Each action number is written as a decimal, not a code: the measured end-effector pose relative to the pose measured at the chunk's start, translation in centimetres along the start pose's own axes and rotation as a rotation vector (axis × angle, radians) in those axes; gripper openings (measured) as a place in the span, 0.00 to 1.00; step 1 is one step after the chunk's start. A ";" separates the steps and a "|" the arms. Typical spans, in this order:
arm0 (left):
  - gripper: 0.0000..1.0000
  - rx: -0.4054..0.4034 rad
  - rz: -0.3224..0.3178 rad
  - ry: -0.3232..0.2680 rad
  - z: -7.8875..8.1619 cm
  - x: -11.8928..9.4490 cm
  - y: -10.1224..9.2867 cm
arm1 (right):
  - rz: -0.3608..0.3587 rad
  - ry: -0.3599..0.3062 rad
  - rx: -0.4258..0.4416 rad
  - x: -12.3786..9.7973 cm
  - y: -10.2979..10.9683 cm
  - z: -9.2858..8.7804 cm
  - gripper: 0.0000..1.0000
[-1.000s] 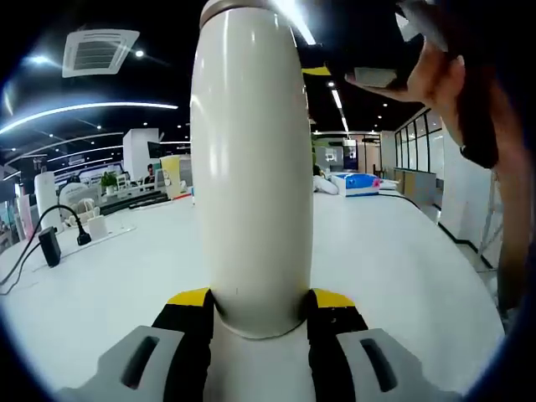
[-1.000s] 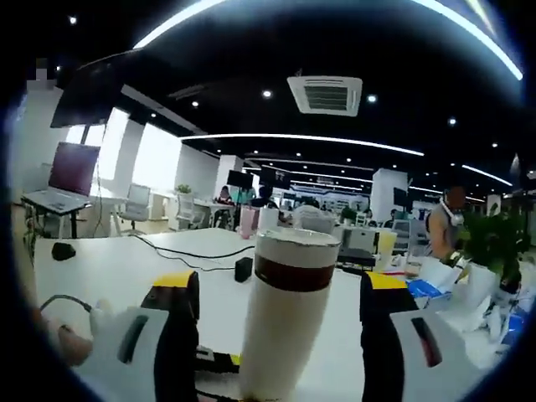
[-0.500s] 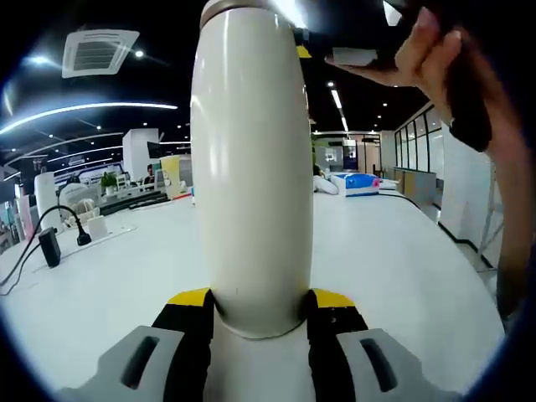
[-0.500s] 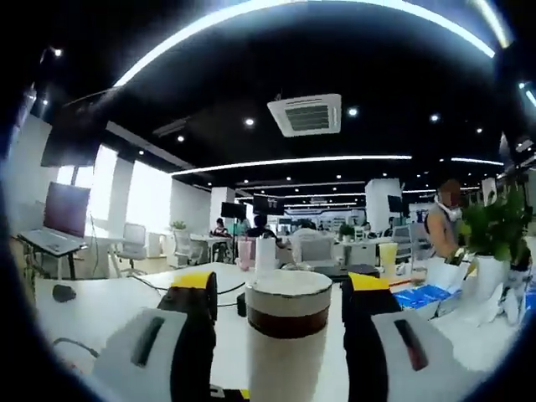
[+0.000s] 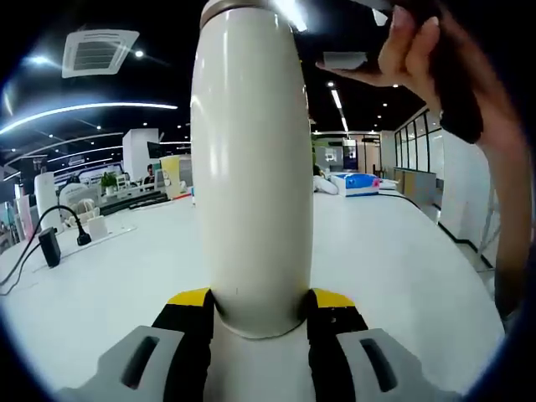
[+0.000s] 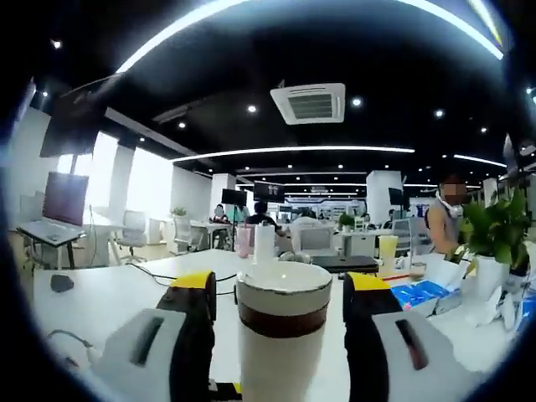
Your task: Grasp the water cup twist off the cup lid place the cup lid on the table
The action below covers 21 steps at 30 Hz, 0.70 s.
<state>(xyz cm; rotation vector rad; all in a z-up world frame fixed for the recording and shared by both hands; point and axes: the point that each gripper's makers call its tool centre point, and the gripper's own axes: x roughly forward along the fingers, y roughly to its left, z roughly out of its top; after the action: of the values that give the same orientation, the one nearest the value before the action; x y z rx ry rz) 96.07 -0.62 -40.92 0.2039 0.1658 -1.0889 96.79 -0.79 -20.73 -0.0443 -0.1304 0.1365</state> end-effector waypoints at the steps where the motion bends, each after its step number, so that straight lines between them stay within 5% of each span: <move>1: 0.45 0.000 0.000 0.000 0.0 0.0 0.0 | 0.002 -0.001 0.004 0.0 0.0 0.0 0.58; 21: 0.45 0.002 -0.001 0.000 0.0 0.1 0.0 | 0.009 -0.010 0.034 0.3 -0.2 0.3 0.47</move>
<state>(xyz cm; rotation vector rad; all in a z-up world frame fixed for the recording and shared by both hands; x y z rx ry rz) 96.07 -0.69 -40.94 0.2053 0.1648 -1.0899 97.04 -0.93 -20.43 -0.0104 -0.1378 0.1484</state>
